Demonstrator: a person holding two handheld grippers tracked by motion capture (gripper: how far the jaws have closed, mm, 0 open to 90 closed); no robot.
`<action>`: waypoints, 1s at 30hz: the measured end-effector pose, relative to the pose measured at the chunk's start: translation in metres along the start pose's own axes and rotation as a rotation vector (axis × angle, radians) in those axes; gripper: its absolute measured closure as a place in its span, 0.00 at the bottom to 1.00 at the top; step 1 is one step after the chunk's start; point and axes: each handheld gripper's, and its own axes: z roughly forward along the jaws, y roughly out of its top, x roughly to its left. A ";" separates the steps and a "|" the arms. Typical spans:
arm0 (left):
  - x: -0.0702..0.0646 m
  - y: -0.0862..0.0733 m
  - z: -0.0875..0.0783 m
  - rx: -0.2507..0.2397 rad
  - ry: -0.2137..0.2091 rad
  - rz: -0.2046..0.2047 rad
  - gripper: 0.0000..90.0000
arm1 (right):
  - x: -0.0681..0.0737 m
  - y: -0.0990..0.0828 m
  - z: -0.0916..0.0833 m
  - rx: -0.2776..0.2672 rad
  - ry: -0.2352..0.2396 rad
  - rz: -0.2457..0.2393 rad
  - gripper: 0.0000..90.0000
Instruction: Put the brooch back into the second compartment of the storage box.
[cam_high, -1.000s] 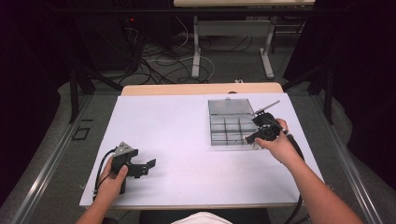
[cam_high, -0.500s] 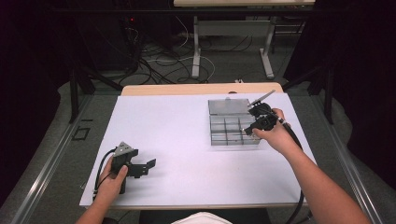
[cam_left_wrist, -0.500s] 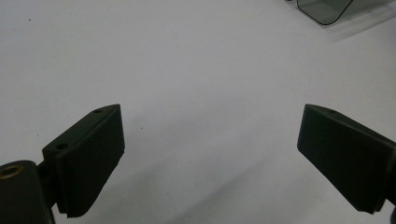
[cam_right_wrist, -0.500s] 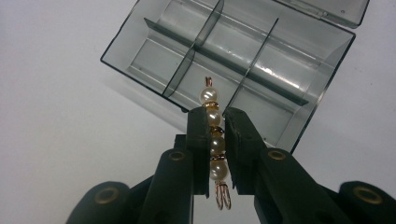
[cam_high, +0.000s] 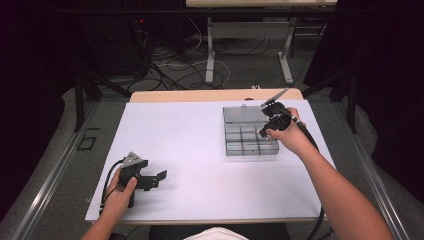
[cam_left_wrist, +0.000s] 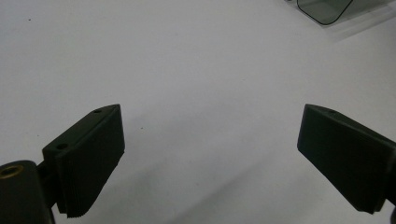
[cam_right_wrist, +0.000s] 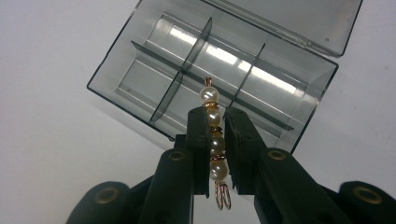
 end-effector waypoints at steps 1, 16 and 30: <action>0.000 0.000 0.000 0.000 0.000 0.000 0.08 | -0.001 0.003 0.001 -0.003 -0.007 -0.008 0.90; 0.001 0.000 0.000 -0.001 -0.001 -0.001 0.08 | -0.004 0.020 0.013 0.000 -0.003 0.004 0.90; 0.001 0.000 -0.001 -0.001 -0.002 0.002 0.08 | -0.001 0.032 0.028 0.037 -0.006 0.011 0.90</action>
